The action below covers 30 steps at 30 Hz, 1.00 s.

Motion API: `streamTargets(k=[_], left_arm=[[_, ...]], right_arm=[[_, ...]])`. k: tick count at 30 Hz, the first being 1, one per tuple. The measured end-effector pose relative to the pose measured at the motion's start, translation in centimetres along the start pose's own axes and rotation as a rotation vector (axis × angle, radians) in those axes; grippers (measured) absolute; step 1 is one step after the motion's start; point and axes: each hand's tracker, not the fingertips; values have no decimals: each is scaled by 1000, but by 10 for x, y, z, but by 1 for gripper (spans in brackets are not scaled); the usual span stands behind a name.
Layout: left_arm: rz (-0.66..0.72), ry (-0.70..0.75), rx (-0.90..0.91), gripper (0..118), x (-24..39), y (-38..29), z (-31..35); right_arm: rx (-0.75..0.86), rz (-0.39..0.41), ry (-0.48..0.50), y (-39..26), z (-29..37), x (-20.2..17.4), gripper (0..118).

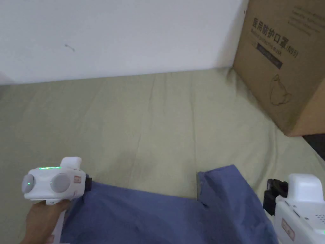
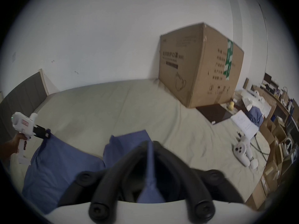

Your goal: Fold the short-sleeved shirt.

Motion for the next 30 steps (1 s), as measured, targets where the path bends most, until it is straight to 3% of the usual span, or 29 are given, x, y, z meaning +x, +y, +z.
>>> streamTargets(k=[2,3,5,10,11,12,15,17,24,30], left_arm=[[33,-35,71,2,-1,-3,28],[54,-53,95,2,-2,-4,41],[70,-80,133,2,-3,-9,67],[68,-93,174,2,1,-21,116],[69,-94,177,2,1,-21,119],[71,-95,180,2,1,-23,123],[87,-94,182,2,0,-29,131],[103,-94,183,2,1,-34,136],[169,-105,228,2,-3,-53,170],[203,-94,342,2,-17,-50,235]], right_arm=[[-112,-32,28,-6,-21,10,95],[-157,-48,36,-10,-33,14,110],[-241,-71,26,-25,-63,27,110],[-426,-21,35,-49,-116,26,110],[-453,5,12,-54,-124,23,108],[-466,17,2,-57,-123,19,96],[-465,37,8,-65,-123,11,28],[-447,32,33,-63,-108,4,5],[-226,58,60,-22,-43,4,4],[11,97,125,52,36,-4,4]])
